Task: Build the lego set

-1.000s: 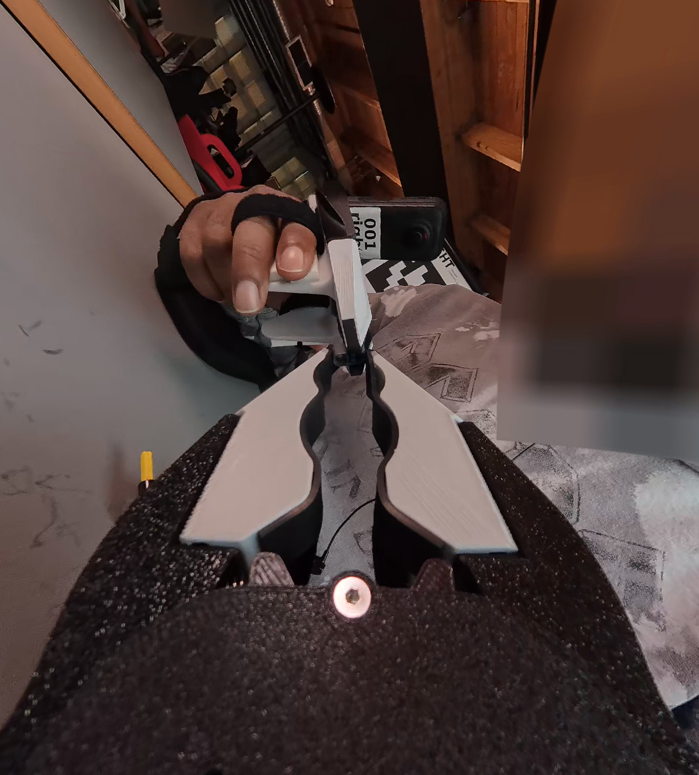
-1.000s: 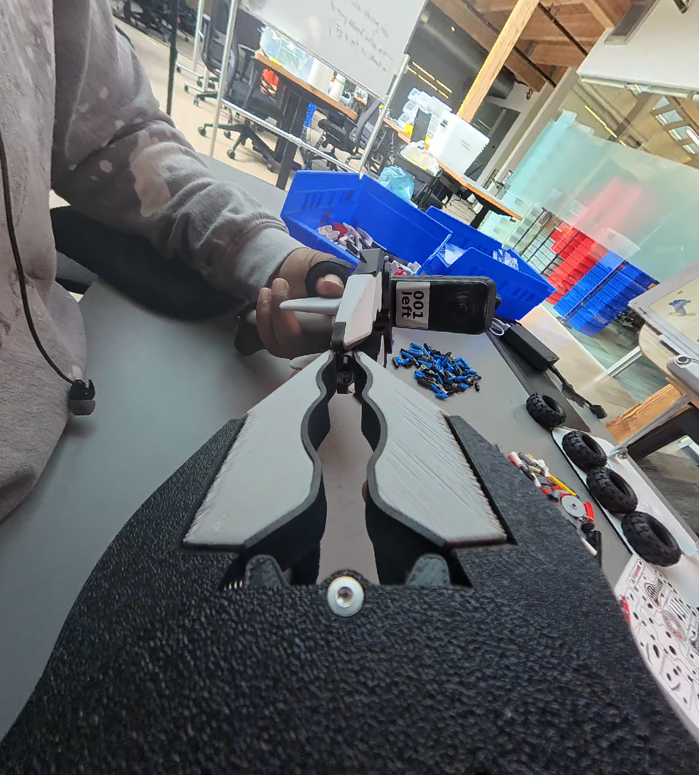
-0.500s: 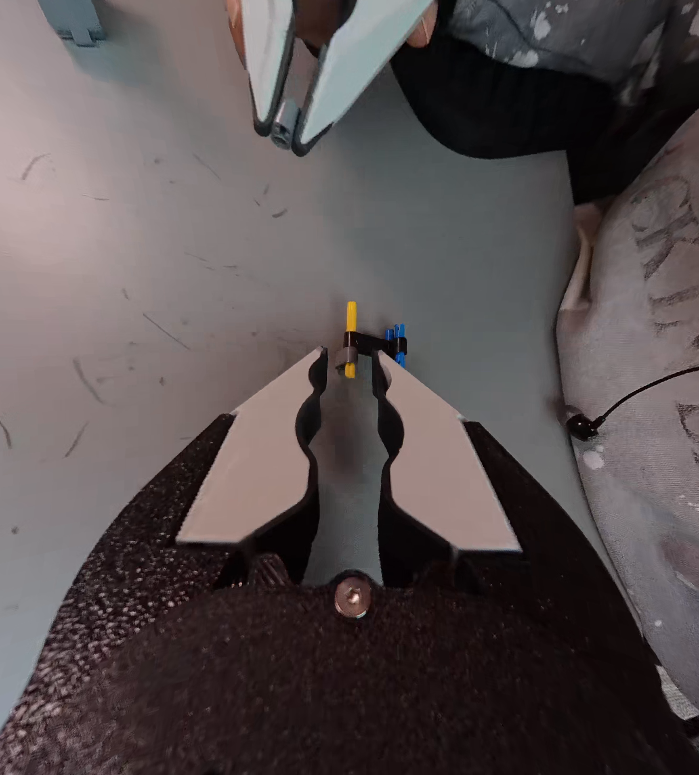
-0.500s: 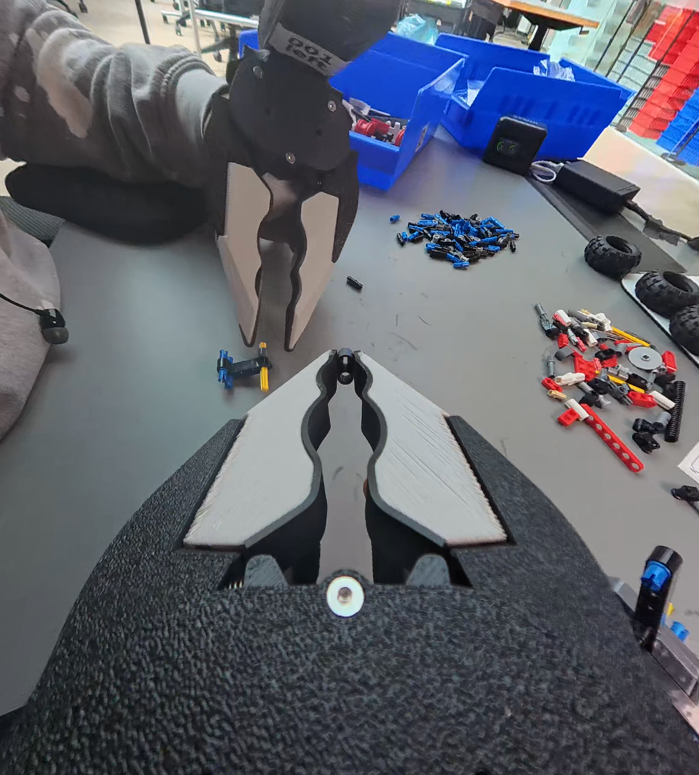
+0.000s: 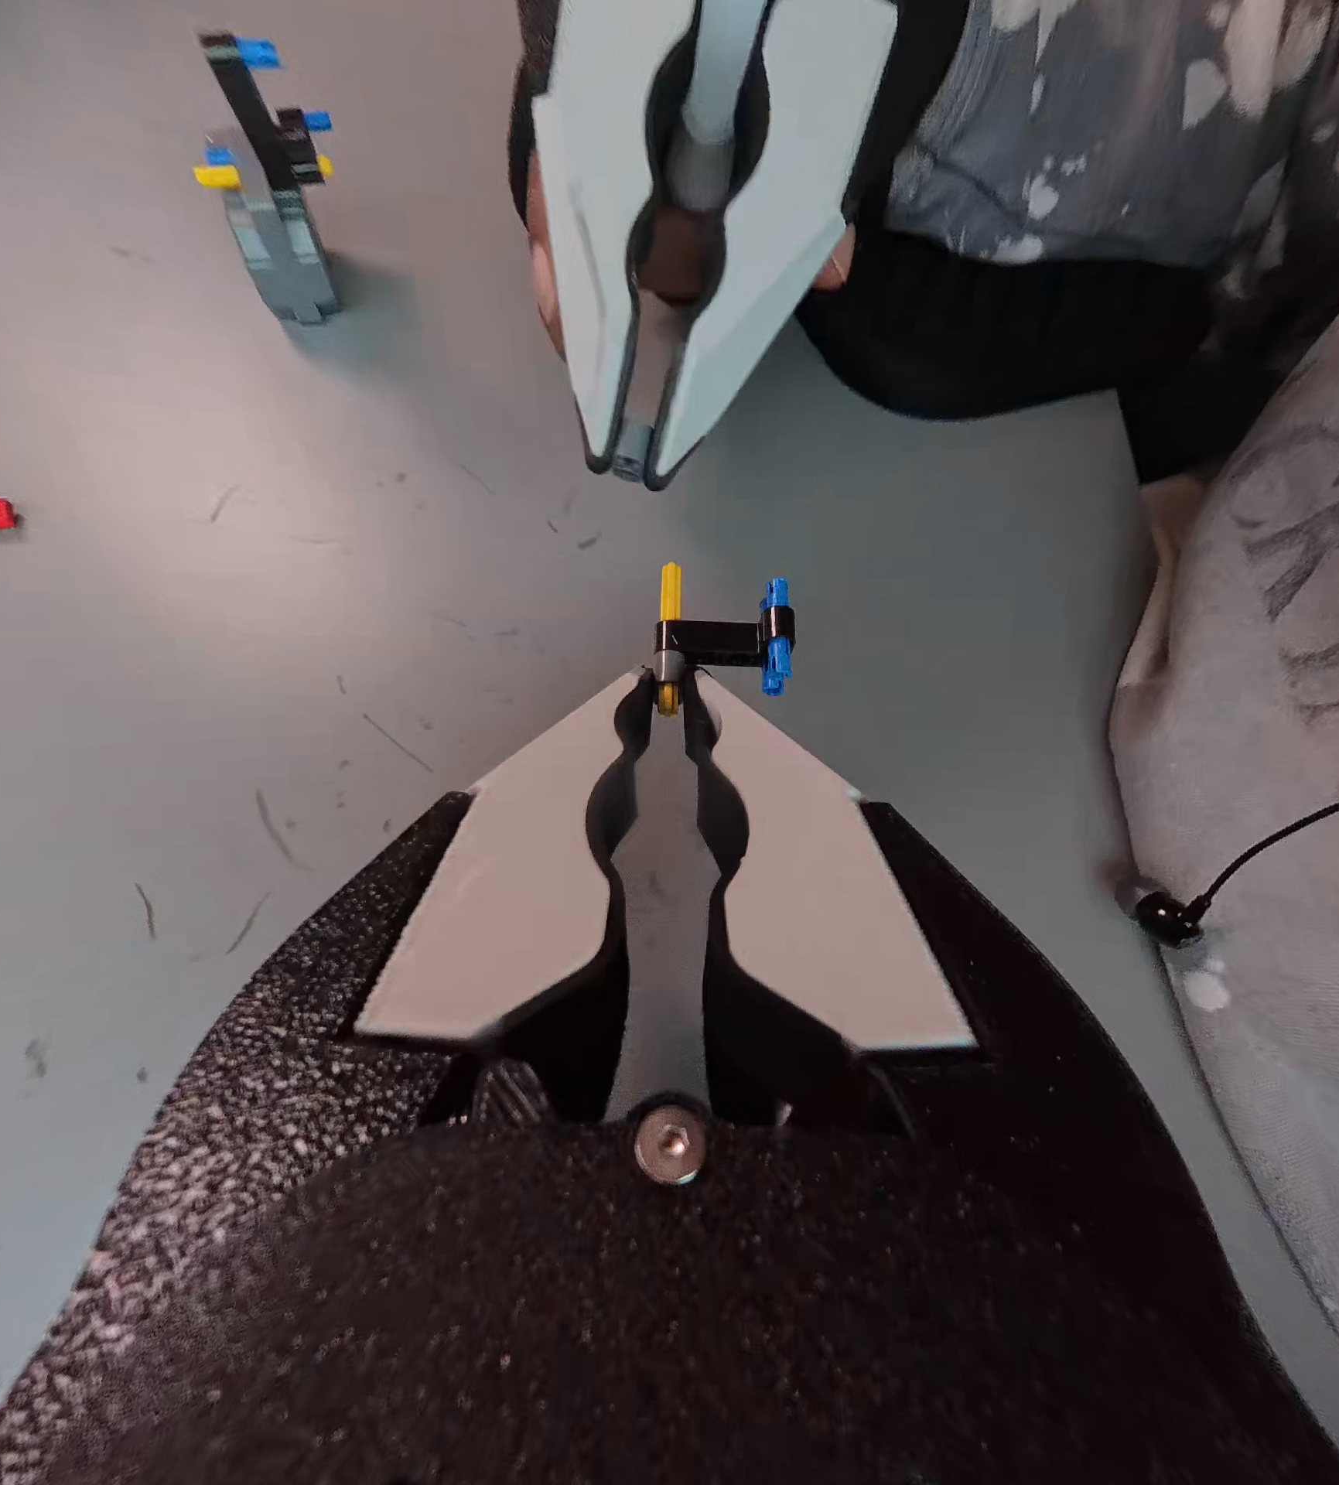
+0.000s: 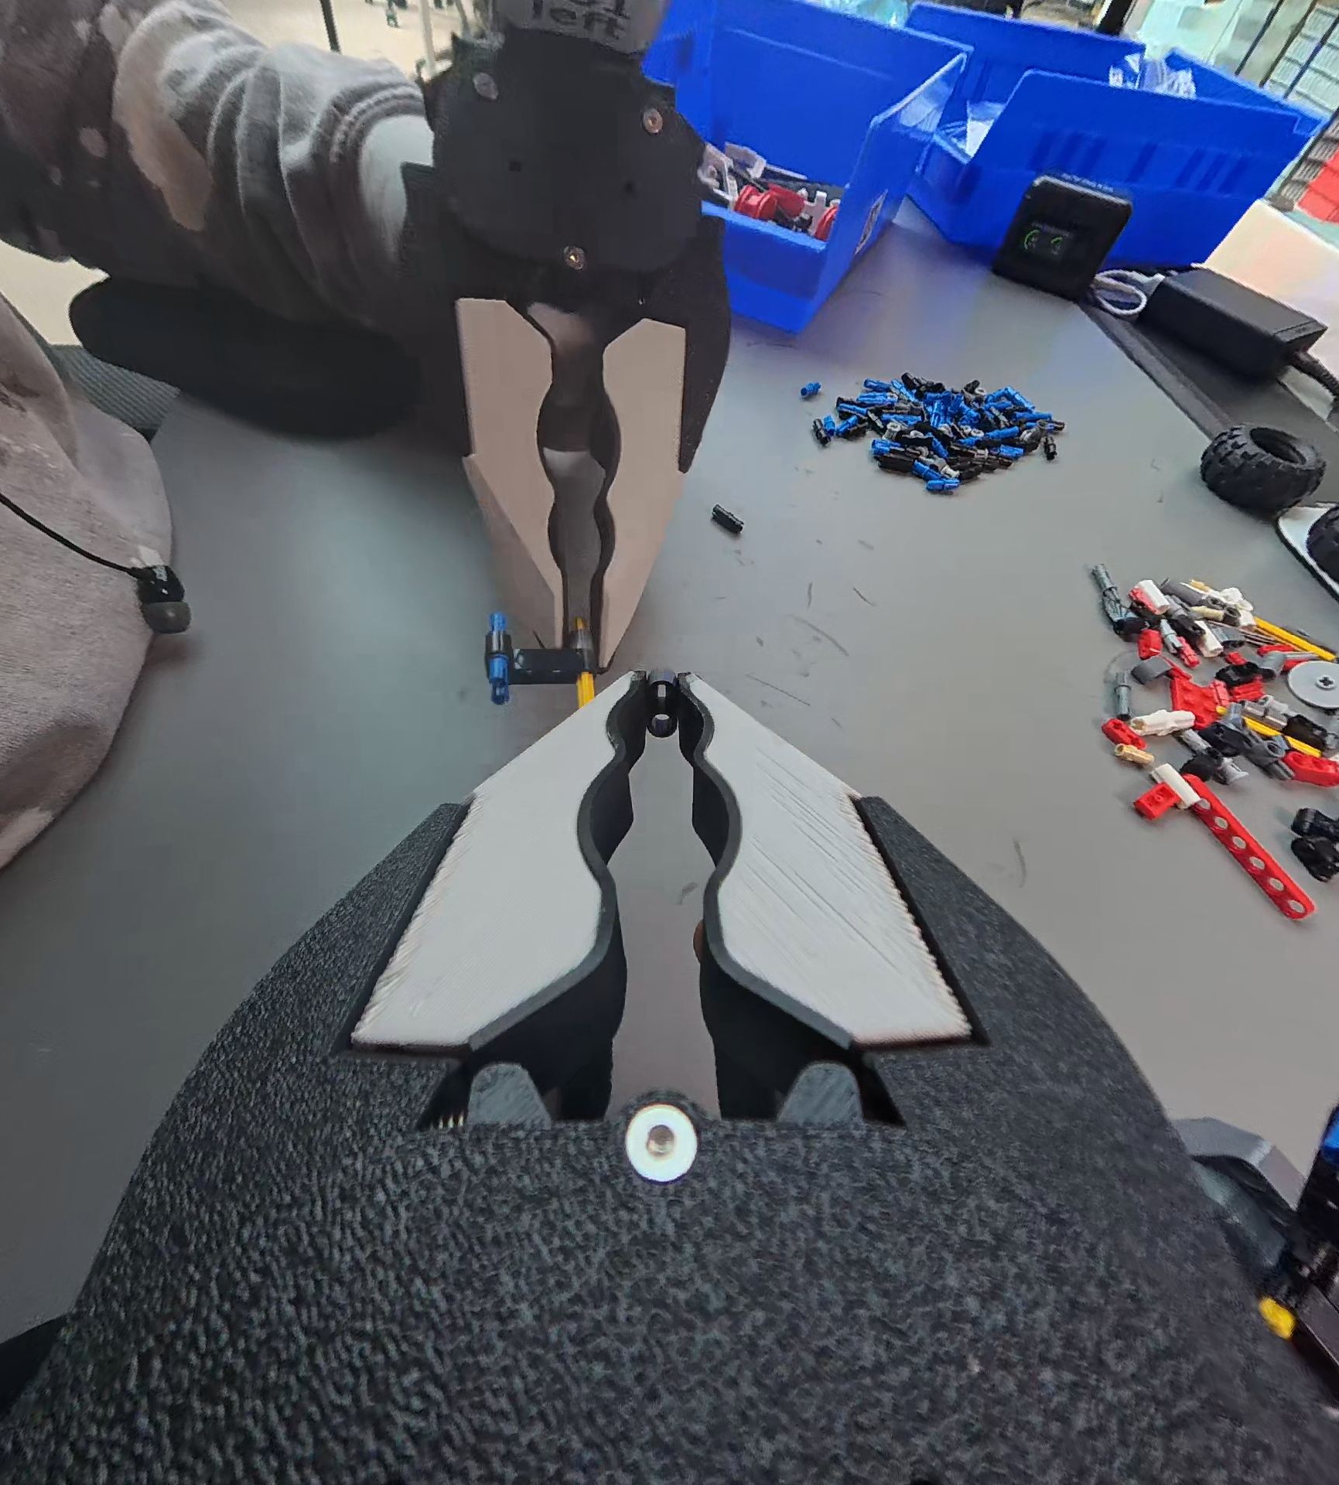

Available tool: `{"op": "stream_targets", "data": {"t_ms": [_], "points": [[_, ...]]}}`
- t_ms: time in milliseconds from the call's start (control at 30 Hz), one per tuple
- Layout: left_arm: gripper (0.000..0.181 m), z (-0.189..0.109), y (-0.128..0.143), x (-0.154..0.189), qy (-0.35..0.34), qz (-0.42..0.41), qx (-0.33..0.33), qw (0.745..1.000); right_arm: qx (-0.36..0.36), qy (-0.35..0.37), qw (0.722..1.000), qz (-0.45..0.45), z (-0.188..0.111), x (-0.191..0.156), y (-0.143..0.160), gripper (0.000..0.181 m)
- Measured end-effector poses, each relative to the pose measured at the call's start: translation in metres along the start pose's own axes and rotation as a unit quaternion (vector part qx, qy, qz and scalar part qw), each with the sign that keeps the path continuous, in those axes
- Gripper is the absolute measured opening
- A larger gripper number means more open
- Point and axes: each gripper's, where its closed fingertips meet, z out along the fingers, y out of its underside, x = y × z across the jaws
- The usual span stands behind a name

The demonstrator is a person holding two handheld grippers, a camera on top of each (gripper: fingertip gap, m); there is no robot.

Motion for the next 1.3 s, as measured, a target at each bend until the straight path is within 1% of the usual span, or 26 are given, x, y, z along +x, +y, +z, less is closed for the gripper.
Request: {"op": "stream_targets", "data": {"t_ms": [33, 67, 133, 200, 333, 800, 1033, 1300], "points": [[0.007, -0.007, -0.01, -0.002, 0.007, -0.019, 0.033, 0.999, 0.017, -0.007, 1.0, 0.009, -0.003, -0.001, -0.006, 0.007], [0.007, -0.014, -0.019, -0.004, 0.014, -0.033, 0.061, 0.997, 0.034, -0.013, 0.999, 0.018, -0.006, -0.002, -0.012, 0.007], [0.007, -0.023, -0.029, -0.005, 0.02, -0.045, 0.091, 0.995, 0.069, -0.033, 0.996, 0.04, -0.011, -0.005, -0.024, 0.007], [0.007, -0.026, -0.034, -0.002, 0.024, -0.046, 0.103, 0.993, 0.09, -0.05, 0.993, 0.057, -0.013, -0.008, -0.031, 0.007], [0.007, -0.027, -0.04, 0.003, 0.025, -0.037, 0.114, 0.992, 0.099, -0.066, 0.99, 0.074, -0.008, -0.012, -0.032, 0.007], [0.007, -0.034, -0.047, 0.009, 0.038, -0.032, 0.128, 0.991, 0.141, -0.106, 0.978, 0.114, -0.011, -0.016, -0.042, 0.007], [0.007, -0.033, -0.042, 0.009, 0.038, -0.041, 0.108, 0.992, 0.127, -0.105, 0.98, 0.109, -0.005, -0.017, -0.037, 0.007], [0.006, -0.029, -0.039, 0.009, 0.041, -0.049, 0.102, 0.993, 0.112, -0.099, 0.983, 0.105, -0.003, -0.017, -0.032, 0.007]]}}
